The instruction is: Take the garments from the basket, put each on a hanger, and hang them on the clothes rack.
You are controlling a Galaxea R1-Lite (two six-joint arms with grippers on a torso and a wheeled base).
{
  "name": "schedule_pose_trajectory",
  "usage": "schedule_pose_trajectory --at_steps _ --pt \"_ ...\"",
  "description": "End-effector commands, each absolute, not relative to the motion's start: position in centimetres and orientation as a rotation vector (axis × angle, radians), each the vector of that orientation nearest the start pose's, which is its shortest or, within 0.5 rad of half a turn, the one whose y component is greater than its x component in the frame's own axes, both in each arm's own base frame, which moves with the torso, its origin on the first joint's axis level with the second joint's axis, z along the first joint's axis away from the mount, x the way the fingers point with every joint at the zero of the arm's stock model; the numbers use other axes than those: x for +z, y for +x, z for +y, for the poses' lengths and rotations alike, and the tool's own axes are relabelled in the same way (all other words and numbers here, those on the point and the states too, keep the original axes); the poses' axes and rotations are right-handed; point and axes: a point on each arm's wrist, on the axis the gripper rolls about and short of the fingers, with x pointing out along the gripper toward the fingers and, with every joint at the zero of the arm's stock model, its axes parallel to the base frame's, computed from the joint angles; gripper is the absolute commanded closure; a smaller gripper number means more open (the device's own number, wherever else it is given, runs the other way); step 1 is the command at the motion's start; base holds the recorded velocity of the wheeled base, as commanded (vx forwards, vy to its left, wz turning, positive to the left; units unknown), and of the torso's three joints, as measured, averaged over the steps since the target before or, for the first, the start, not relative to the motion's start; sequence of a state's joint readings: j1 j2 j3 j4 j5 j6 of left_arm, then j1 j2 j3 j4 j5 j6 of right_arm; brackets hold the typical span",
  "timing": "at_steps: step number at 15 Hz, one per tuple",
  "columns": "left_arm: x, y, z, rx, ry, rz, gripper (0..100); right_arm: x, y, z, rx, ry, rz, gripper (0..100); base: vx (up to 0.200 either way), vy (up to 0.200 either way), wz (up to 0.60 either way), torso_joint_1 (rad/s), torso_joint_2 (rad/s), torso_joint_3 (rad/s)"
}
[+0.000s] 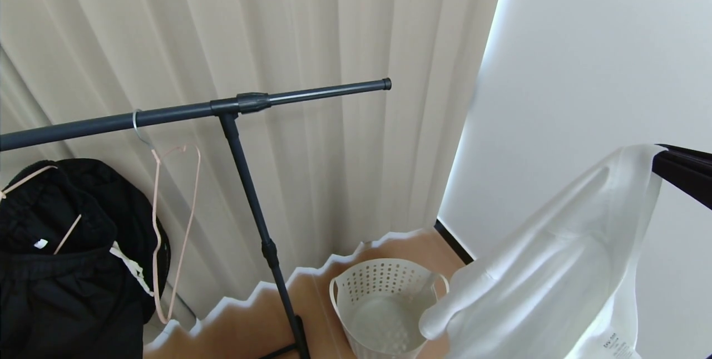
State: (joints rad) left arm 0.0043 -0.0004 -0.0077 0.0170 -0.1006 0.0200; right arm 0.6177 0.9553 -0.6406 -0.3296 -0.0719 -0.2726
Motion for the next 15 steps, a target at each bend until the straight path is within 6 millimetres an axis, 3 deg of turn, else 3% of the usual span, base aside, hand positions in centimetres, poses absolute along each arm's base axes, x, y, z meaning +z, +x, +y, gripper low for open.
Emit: schedule_pose_trajectory --at_steps 1,9,15 --pt "7.59 -2.35 -0.24 -0.097 0.021 0.008 0 26.41 9.81 6.78 0.542 -0.261 -0.088 100 0.0 0.0 0.0 0.159 -0.38 -0.163" --pt "7.6 -2.35 -0.23 -0.094 0.021 0.007 0 25.98 9.86 6.82 0.545 -0.269 -0.072 100 0.0 0.0 0.0 0.157 -0.34 -0.133" --pt "7.55 -2.33 -0.23 -0.094 0.026 0.006 0 25.68 10.73 6.86 0.51 -0.274 -0.051 100 0.0 0.0 0.1 0.007 -0.01 -0.006"
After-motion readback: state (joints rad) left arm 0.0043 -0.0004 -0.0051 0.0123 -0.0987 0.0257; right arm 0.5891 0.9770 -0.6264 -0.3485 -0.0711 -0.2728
